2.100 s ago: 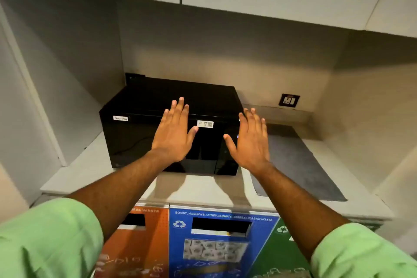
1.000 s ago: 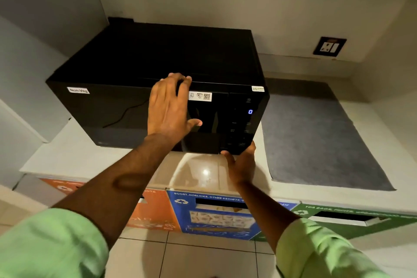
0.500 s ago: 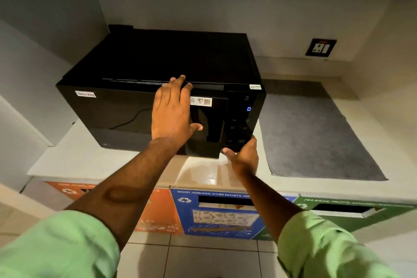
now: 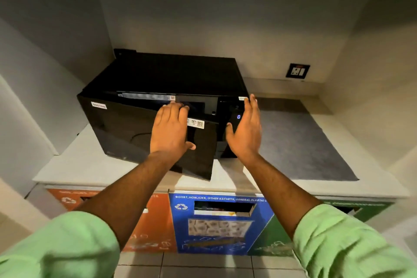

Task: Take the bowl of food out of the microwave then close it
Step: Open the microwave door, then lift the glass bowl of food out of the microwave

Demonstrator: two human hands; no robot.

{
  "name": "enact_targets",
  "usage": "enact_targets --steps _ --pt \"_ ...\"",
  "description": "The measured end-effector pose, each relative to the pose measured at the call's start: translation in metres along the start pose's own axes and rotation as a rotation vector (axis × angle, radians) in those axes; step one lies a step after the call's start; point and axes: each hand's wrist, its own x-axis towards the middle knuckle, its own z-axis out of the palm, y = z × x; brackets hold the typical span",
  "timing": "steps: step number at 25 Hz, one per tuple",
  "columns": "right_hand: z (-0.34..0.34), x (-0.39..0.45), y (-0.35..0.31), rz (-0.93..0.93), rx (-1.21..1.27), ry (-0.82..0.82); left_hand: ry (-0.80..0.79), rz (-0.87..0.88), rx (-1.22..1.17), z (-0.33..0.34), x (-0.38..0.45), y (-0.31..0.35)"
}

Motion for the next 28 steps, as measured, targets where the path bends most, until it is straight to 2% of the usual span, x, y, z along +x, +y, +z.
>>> enact_targets --steps 4,8,13,16,19,21,28 --pt "-0.014 0.010 -0.018 -0.151 -0.273 -0.111 -0.071 0.056 0.008 -0.024 -0.032 -0.010" --pt "-0.019 0.009 -0.027 -0.148 -0.333 -0.200 -0.133 0.060 -0.188 -0.058 -0.063 -0.030" --pt "-0.027 -0.003 -0.034 -0.121 -0.330 -0.263 -0.192 -0.171 -0.450 -0.106 -0.081 -0.062" --pt "-0.035 0.000 -0.039 -0.102 -0.348 -0.312 -0.159 -0.311 -0.433 -0.112 -0.080 -0.079" --pt "-0.039 -0.002 -0.044 -0.077 -0.347 -0.352 -0.346 -0.407 -0.363 -0.109 -0.075 -0.101" --pt "-0.040 -0.002 -0.045 -0.071 -0.340 -0.370 -0.401 -0.466 -0.271 -0.108 -0.073 -0.112" --pt "-0.041 0.000 -0.036 -0.102 -0.383 -0.407 -0.389 -0.536 -0.052 -0.098 -0.088 -0.138"
